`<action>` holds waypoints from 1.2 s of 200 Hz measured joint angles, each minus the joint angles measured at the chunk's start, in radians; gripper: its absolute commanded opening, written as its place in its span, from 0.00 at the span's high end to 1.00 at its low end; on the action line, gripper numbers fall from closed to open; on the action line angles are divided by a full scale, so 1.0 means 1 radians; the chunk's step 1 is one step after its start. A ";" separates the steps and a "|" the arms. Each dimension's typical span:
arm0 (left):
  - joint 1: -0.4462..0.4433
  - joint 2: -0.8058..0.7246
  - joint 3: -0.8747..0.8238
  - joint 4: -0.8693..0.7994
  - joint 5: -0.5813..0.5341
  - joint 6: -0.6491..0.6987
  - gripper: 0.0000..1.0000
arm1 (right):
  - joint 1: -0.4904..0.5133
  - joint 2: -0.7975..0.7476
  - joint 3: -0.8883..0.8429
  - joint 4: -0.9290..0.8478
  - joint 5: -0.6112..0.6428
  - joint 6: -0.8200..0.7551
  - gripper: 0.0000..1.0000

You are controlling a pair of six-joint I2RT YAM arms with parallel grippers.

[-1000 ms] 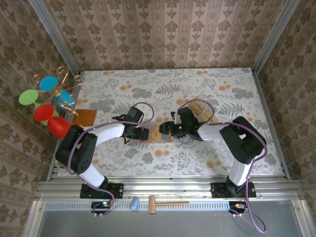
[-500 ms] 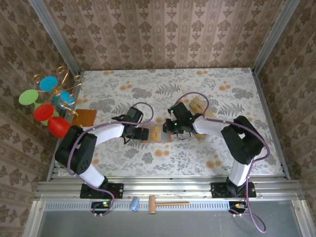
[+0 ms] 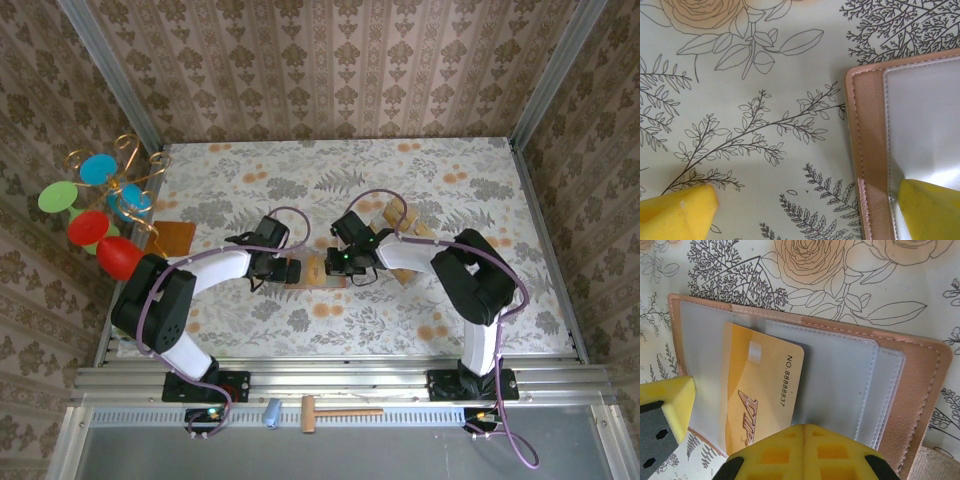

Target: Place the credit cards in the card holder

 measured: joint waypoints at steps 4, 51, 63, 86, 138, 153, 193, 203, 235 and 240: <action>0.000 0.000 0.000 0.000 0.000 0.000 0.05 | 0.000 0.000 0.002 0.000 0.000 0.000 1.00; 0.000 -0.006 -0.010 0.012 0.000 0.000 0.05 | 0.010 0.021 0.032 -0.004 0.000 0.000 1.00; 0.000 -0.006 -0.011 0.014 0.000 0.000 0.05 | 0.014 0.031 0.043 -0.004 0.000 0.000 1.00; 0.000 -0.006 -0.011 0.014 0.000 0.000 0.05 | 0.021 0.048 0.058 -0.004 0.000 0.000 1.00; 0.002 -0.006 -0.011 0.014 0.001 0.000 0.05 | 0.035 0.064 0.084 -0.021 0.000 0.000 1.00; 0.008 -0.007 -0.011 0.014 0.007 0.000 0.05 | 0.038 0.066 0.091 -0.029 0.000 -0.001 1.00; 0.058 -0.036 -0.011 0.007 0.051 -0.023 0.03 | 0.043 0.066 0.096 -0.055 0.018 -0.011 1.00; 0.080 -0.049 -0.011 0.002 0.054 -0.031 0.02 | 0.045 0.066 0.097 -0.061 0.024 -0.016 1.00; 0.144 -0.088 -0.011 -0.019 0.052 -0.047 0.02 | 0.045 0.066 0.105 -0.078 0.030 -0.027 1.00; 0.150 -0.090 -0.011 -0.024 0.050 -0.051 0.01 | 0.045 0.066 0.105 -0.078 0.030 -0.027 1.00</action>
